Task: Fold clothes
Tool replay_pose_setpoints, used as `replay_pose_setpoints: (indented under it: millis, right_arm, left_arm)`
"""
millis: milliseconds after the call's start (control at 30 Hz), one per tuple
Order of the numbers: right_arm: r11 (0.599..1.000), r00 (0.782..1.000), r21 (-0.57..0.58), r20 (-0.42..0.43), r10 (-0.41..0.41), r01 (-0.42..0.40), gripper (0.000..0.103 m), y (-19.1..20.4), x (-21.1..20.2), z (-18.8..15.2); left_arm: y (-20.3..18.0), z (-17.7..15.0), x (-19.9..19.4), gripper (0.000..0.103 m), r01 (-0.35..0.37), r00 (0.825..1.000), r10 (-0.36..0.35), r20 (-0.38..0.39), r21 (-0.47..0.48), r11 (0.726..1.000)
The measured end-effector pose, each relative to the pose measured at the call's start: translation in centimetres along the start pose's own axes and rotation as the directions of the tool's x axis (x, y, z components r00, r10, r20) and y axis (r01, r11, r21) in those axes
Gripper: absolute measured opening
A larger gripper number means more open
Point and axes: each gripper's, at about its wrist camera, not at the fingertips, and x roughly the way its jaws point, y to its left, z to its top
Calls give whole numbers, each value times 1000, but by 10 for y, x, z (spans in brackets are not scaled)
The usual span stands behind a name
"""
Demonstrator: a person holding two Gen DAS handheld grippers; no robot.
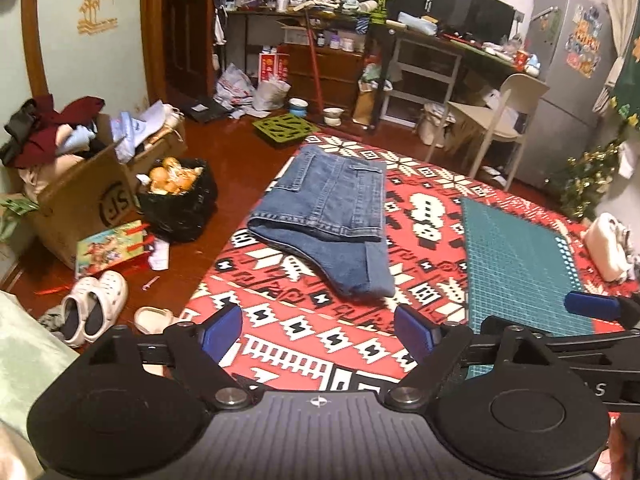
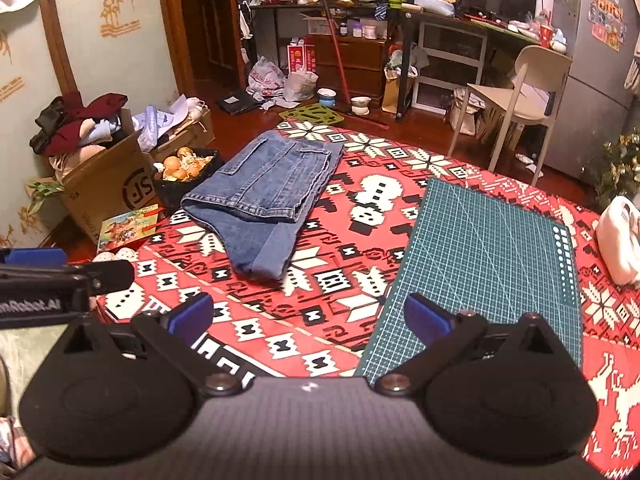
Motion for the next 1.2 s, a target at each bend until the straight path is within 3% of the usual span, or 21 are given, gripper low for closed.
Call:
replay_pose_setpoints:
  millis: [233, 400, 533, 733, 1200]
  right_arm:
    - [996, 992, -9, 93, -82, 83, 102, 4, -18, 2]
    - [999, 997, 7, 57, -53, 53, 102, 0, -24, 9]
    - [998, 998, 33, 35, -48, 47, 102, -1, -26, 8]
    - [997, 998, 25, 5, -67, 67, 102, 4, -20, 6]
    - [999, 999, 15, -28, -47, 47, 102, 10, -8, 3]
  left_arm:
    - [-9, -1, -11, 83, -103, 994, 103, 31, 21, 994]
    - [-11, 0, -16, 83, -110, 993, 108, 53, 34, 993]
    - [-13, 0, -18, 85, -180, 982, 178, 60, 22, 983]
    - [-6, 1, -14, 86, -177, 984, 177, 5, -21, 984]
    - [-2, -1, -14, 85, -161, 987, 160, -16, -39, 986]
